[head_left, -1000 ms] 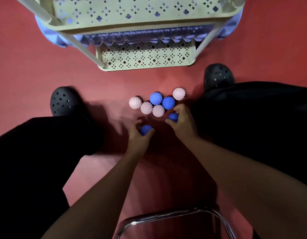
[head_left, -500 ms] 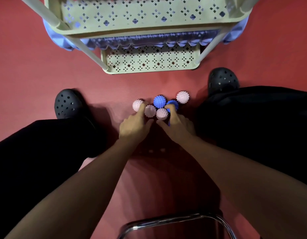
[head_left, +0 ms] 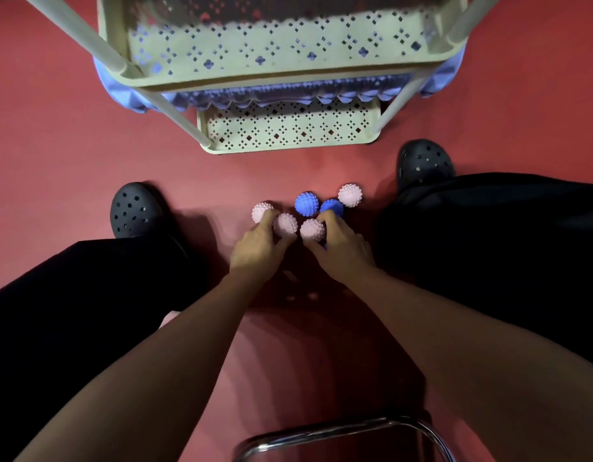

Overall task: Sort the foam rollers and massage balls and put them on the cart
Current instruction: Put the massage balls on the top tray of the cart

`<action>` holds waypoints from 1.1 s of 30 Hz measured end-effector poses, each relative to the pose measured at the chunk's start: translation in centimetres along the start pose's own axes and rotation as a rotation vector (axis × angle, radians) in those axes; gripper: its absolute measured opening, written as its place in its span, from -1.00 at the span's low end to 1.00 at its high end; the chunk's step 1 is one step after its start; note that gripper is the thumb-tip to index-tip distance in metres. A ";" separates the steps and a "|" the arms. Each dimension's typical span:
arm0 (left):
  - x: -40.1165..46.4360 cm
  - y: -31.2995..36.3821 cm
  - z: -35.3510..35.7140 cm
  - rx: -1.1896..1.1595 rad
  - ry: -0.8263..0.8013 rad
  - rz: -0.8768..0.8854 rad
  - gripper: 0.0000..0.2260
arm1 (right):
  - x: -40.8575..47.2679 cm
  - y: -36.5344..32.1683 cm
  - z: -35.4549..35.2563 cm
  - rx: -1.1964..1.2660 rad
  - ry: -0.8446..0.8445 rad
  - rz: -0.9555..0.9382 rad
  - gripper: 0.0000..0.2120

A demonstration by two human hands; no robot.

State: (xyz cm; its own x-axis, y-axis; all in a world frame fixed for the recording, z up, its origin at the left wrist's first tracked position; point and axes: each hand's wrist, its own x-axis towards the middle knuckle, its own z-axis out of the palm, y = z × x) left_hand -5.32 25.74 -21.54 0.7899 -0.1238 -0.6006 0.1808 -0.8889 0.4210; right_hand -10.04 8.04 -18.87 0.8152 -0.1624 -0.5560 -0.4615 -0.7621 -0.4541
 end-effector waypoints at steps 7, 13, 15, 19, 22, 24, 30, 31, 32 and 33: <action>-6.6 4.3 -4.0 -1.118 -0.112 -0.251 -0.64 | -4.8 -3.1 -5.0 0.854 -0.008 0.240 -0.88; -13.1 9.9 -12.9 -1.152 -0.144 -0.140 -0.59 | -10.5 -9.0 -13.8 1.371 -0.132 0.246 -0.70; -15.8 11.8 -15.9 -1.149 -0.108 -0.066 -0.65 | -12.9 -11.2 -16.7 1.480 -0.125 0.193 -0.77; -21.9 15.3 -22.3 -1.208 -0.109 0.089 -0.78 | -18.0 -15.3 -22.1 1.559 -0.152 0.021 -0.69; -26.7 17.9 -26.6 -1.380 -0.180 0.226 -0.80 | -21.9 -18.2 -26.1 1.560 -0.186 -0.128 -0.70; -30.0 19.6 -29.4 -1.453 -0.159 0.315 -0.80 | -24.5 -20.3 -28.8 1.556 -0.197 -0.224 -0.71; -37.8 23.4 -36.7 -1.372 0.030 0.469 -0.62 | -32.5 -26.2 -37.0 1.407 -0.150 -0.553 -0.78; -38.8 23.9 -37.9 -1.327 0.088 0.504 -0.64 | -33.8 -27.0 -38.4 1.367 -0.134 -0.602 -0.78; -39.8 24.5 -39.1 -1.282 0.148 0.535 -0.67 | -34.9 -27.8 -39.7 1.328 -0.125 -0.645 -0.78; -40.6 25.0 -40.4 -1.242 0.197 0.566 -0.70 | -36.0 -28.5 -41.1 1.292 -0.116 -0.680 -0.78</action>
State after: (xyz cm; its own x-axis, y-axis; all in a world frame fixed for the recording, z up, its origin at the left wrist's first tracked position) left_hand -9.23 26.35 40.83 0.9807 -0.1764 -0.0846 0.1273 0.2475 0.9605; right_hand -11.83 9.84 42.75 0.9960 0.0890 -0.0075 -0.0444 0.4205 -0.9062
